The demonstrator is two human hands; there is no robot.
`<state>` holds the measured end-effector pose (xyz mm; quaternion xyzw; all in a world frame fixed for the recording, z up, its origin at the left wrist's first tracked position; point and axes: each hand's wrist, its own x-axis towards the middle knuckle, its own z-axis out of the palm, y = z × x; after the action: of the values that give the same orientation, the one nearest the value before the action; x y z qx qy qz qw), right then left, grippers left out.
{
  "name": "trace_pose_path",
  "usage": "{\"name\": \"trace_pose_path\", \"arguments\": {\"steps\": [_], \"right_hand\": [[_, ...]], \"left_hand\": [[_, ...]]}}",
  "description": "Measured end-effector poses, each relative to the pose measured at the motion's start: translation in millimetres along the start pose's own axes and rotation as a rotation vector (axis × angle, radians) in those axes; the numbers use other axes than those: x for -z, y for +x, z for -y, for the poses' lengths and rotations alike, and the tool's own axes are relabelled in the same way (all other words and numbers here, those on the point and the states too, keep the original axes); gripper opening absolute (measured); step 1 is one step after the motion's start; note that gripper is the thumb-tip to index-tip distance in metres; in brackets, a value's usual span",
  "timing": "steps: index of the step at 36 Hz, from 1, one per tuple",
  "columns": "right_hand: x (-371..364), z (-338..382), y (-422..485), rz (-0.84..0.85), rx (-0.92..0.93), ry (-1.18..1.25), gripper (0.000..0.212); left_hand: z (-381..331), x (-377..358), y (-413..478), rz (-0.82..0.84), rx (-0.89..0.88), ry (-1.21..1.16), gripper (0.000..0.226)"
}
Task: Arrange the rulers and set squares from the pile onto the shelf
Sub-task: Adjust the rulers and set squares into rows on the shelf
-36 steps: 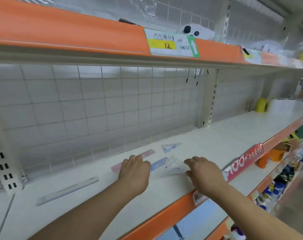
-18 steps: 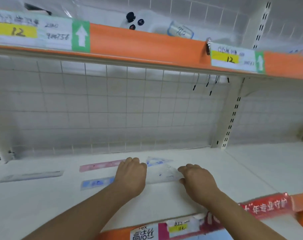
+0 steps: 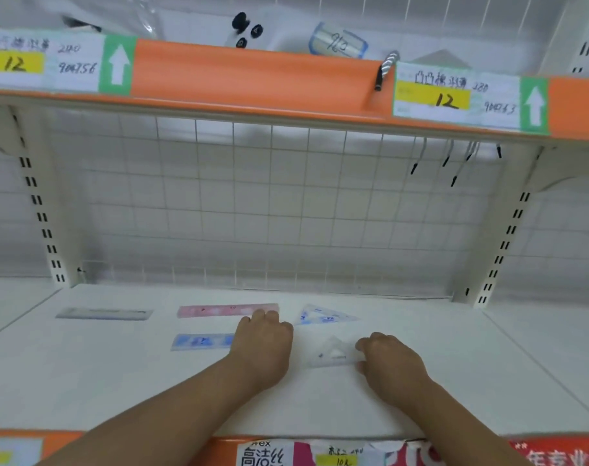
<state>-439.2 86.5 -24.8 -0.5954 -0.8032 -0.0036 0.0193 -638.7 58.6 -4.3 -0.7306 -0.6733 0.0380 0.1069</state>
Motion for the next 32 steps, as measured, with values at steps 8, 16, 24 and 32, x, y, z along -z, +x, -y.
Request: {"name": "trace_pose_path", "arguments": {"steps": [8, 16, 24, 32], "right_hand": [[-1.1, -2.8, -0.4, -0.020, 0.034, 0.069, 0.028], [-8.3, 0.7, -5.0, -0.074, 0.053, 0.035, 0.029], [-3.0, 12.8, -10.0, -0.111, 0.061, 0.068, 0.026], [2.3, 59.9, -10.4, -0.154, 0.216, 0.066, 0.028]], "left_hand": [[-1.8, -0.1, -0.1, 0.001, 0.005, -0.001, 0.035], [-2.9, -0.7, -7.9, 0.005, 0.005, -0.014, 0.035], [4.2, -1.3, -18.4, 0.005, 0.026, -0.019, 0.033], [17.4, -8.1, -35.2, -0.002, 0.085, -0.048, 0.029]]}}
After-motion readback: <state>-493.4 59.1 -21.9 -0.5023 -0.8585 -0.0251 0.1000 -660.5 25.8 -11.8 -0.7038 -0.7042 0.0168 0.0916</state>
